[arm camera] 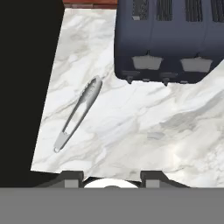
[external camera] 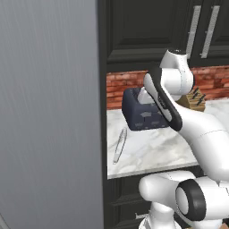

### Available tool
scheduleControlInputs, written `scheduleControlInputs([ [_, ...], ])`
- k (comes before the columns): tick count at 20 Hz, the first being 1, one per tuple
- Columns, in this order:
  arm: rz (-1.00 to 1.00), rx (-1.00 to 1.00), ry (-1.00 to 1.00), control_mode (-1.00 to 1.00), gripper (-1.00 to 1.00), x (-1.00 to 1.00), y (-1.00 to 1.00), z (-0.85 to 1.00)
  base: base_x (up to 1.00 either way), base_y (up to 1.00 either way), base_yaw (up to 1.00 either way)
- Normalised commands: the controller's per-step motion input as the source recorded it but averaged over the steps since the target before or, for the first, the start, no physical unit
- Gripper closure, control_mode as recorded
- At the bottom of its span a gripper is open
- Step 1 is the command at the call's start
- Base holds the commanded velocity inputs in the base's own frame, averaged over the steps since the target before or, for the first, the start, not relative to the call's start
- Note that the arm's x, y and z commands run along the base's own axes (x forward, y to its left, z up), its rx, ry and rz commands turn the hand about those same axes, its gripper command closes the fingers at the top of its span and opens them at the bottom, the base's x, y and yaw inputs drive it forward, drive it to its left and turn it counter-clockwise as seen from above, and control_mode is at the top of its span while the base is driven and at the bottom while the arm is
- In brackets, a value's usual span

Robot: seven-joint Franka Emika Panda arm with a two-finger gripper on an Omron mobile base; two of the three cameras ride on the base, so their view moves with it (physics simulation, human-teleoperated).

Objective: Pick up the tongs from the counter and place them near the plate next to the oven.

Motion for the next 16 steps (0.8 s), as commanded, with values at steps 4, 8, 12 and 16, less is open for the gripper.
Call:
scheduleControlInputs([
  [4,0.00,0.01,0.00,-1.00,-1.00,-0.07,0.00,0.00,0.00,0.00,0.00],
  [8,-0.01,0.01,0.10,-1.00,-1.00,-0.29,0.15,-0.18,0.00,0.00,0.00],
  [12,-0.12,0.00,0.06,-1.00,-1.00,-0.26,0.40,-0.35,0.00,0.00,0.00],
  [16,-0.38,0.00,0.08,-1.00,-1.00,-0.06,0.42,-0.47,0.00,0.00,0.00],
])
